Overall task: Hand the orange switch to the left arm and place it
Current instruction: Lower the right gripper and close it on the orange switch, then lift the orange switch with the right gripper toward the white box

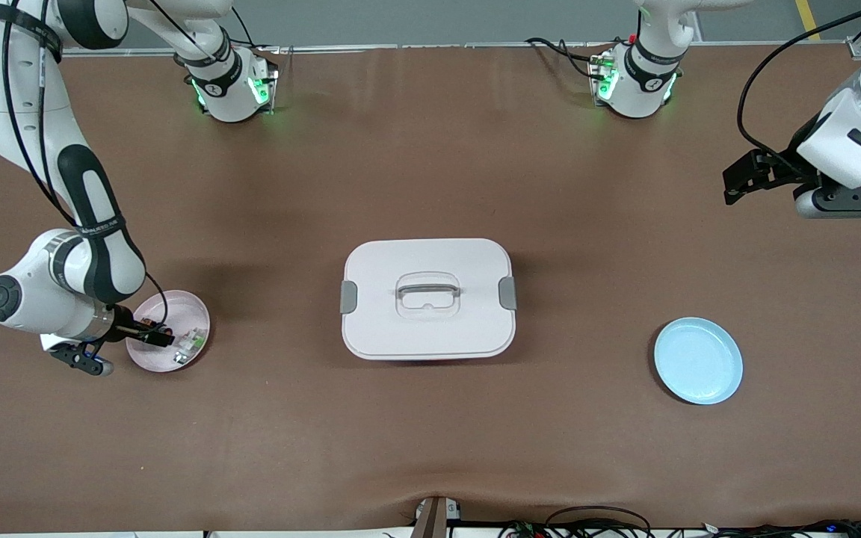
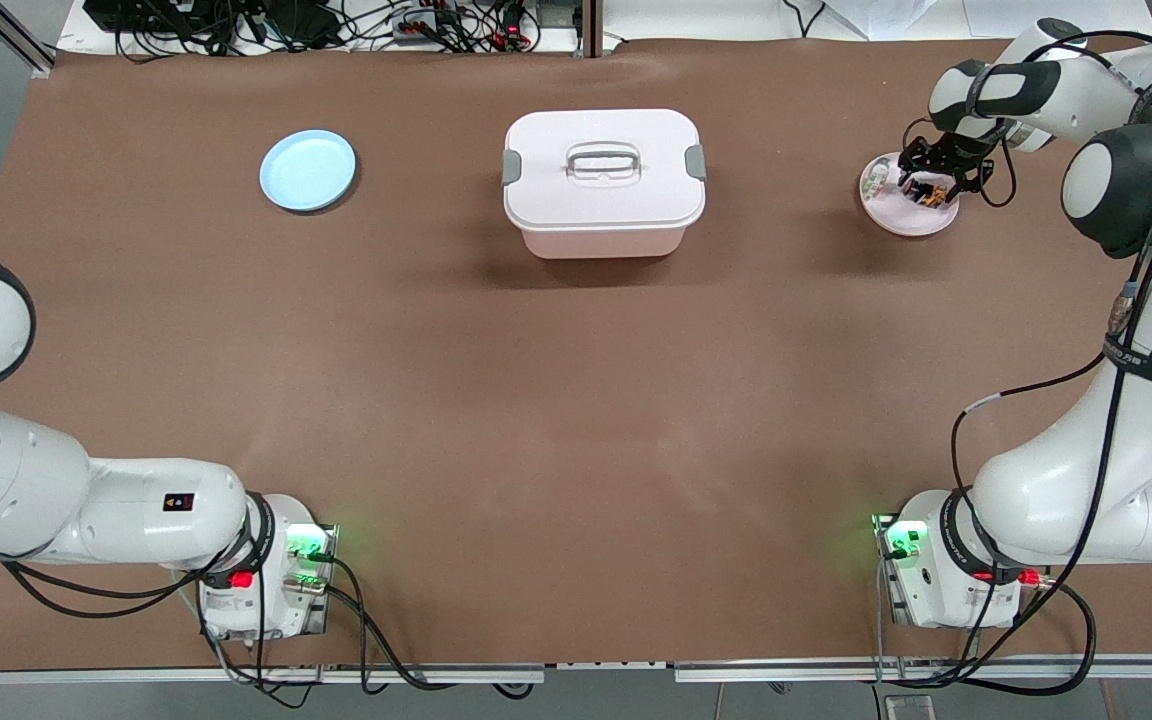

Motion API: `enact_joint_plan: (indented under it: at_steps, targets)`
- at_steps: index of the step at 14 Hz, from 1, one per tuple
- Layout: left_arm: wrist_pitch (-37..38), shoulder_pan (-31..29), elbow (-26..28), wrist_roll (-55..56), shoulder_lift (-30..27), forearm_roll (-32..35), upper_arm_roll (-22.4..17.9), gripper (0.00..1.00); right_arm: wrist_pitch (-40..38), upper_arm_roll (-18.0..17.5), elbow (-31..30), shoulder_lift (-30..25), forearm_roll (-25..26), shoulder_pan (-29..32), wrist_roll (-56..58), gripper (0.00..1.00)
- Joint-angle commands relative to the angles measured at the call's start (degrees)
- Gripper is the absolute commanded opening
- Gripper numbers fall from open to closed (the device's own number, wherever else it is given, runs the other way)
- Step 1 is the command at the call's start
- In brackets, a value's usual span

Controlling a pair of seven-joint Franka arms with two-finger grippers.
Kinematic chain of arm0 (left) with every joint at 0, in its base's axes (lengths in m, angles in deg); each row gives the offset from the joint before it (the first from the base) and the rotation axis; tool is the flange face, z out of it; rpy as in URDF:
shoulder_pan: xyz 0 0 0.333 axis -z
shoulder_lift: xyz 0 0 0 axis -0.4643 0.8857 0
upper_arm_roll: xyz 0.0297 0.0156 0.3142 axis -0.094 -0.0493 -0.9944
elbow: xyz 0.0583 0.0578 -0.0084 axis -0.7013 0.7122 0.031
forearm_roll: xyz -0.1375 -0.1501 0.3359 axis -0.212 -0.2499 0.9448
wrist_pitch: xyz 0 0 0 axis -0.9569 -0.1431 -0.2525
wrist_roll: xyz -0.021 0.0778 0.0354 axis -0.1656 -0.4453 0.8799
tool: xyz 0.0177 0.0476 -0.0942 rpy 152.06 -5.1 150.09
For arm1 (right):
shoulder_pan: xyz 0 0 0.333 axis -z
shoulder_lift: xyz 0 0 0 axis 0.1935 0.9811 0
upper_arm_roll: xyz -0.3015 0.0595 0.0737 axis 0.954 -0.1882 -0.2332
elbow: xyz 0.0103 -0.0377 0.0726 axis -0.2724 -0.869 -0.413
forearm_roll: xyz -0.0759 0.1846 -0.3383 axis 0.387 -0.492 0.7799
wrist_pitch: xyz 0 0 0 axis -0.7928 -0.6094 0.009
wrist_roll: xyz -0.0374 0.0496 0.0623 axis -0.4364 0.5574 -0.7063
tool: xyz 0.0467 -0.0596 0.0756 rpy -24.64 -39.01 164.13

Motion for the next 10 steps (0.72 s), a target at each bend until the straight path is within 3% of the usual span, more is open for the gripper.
enact_joint_plan:
  at_steps: [1,3,8,10]
  targets:
    - [-0.8,-0.3,1.1,-1.0,-1.1,1.1,0.5,1.0,0.6,-0.1,-0.3,0.3,-0.9,-0.2,-0.1,0.92]
    - [-0.8,-0.3,1.1,-1.0,-1.1,1.1,0.5,1.0,1.0,-0.1,-0.7,0.3,-0.8,-0.3,-0.1,0.82]
    - [-0.8,-0.3,1.1,-1.0,-1.0,1.1,0.5,1.0,0.7,-0.1,-0.8,0.1,-0.8,-0.3,0.0,0.44]
    - [-0.8,-0.3,1.1,-1.0,-1.0,1.1,0.5,1.0,0.0,-0.1,-0.8,-0.1,-0.6,-0.3,0.3,0.35]
